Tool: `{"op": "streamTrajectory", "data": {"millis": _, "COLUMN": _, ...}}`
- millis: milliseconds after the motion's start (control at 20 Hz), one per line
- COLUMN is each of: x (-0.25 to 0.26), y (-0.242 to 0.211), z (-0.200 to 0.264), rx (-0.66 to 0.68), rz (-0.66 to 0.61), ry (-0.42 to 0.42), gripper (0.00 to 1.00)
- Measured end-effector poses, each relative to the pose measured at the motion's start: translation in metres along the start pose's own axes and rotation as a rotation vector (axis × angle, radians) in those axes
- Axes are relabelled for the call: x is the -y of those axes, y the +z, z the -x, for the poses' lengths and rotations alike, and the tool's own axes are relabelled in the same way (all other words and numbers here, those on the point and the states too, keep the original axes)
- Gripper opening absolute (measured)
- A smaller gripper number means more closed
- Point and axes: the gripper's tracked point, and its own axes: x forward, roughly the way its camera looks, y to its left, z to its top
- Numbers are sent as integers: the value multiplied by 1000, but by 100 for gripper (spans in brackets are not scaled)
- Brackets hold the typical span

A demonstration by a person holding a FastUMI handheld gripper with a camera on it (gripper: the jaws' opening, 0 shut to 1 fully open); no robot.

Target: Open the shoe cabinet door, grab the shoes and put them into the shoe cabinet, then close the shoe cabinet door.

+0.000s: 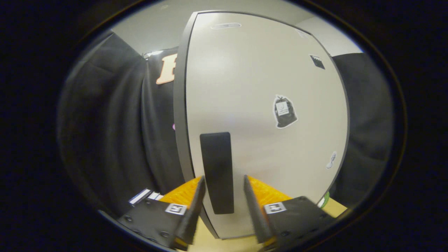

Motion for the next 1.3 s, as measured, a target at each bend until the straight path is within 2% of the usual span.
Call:
{"op": "streamTrajectory", "data": {"millis": 450, "x": -2, "y": 1, "z": 0, "rx": 12, "rz": 7, "ry": 7, "gripper": 17}}
{"op": "streamTrajectory", "data": {"millis": 700, "x": -1, "y": 0, "z": 11, "rx": 6, "rz": -6, "ry": 39, "gripper": 17}}
{"op": "streamTrajectory", "data": {"millis": 950, "x": 12, "y": -2, "z": 46, "rx": 3, "rz": -21, "ry": 92, "gripper": 17}}
{"op": "streamTrajectory", "data": {"millis": 1300, "x": 40, "y": -3, "z": 106, "rx": -21, "rz": -23, "ry": 226, "gripper": 17}}
